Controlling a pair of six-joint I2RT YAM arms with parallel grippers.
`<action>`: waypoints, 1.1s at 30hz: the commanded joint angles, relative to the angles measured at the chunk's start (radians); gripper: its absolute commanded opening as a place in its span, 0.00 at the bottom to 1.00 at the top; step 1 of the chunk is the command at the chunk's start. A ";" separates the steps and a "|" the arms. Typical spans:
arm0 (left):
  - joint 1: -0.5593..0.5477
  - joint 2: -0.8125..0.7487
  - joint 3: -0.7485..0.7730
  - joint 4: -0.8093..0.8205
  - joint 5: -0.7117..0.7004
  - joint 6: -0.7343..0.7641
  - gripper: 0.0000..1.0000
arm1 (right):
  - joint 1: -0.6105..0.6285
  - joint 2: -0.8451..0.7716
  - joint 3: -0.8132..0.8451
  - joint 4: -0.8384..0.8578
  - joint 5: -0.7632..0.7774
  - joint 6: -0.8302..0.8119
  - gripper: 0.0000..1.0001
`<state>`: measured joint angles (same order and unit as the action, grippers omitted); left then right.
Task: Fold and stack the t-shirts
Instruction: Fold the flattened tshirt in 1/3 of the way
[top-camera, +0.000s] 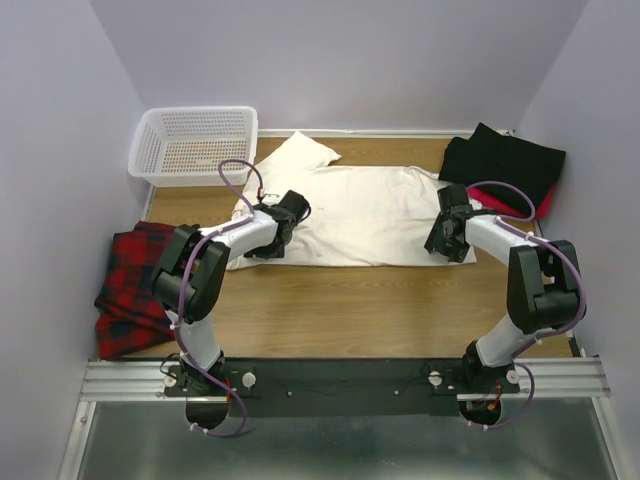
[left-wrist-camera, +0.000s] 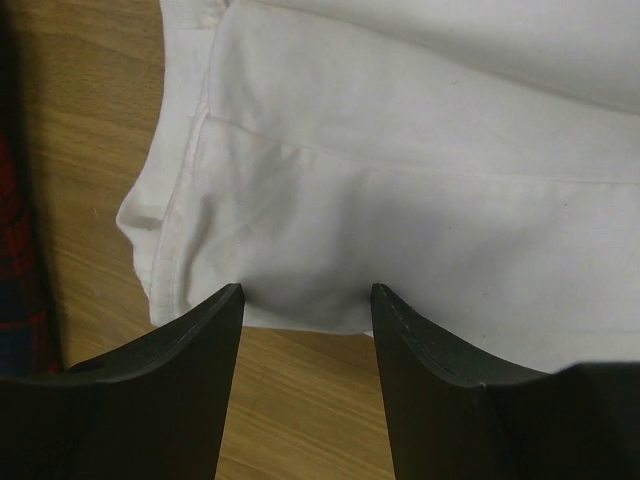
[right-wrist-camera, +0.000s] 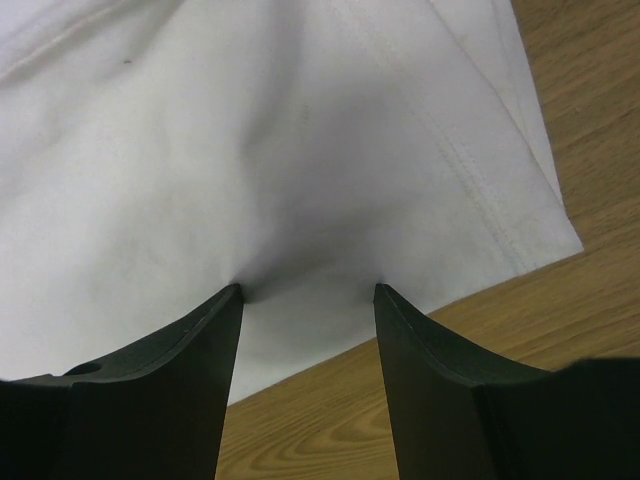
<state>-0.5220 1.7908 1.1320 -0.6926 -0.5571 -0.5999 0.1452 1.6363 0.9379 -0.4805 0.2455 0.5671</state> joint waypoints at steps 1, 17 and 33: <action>-0.001 0.038 -0.038 -0.091 -0.044 -0.046 0.63 | 0.008 -0.003 -0.053 -0.003 0.014 0.008 0.63; 0.008 -0.070 -0.141 -0.202 0.057 -0.123 0.62 | 0.008 -0.101 -0.159 -0.182 0.012 0.114 0.63; -0.006 -0.349 -0.287 -0.272 0.194 -0.270 0.61 | 0.007 -0.226 -0.208 -0.288 -0.092 0.169 0.62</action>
<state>-0.5240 1.5284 0.8799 -0.8703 -0.4011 -0.8108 0.1513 1.4616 0.7746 -0.6384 0.1852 0.6968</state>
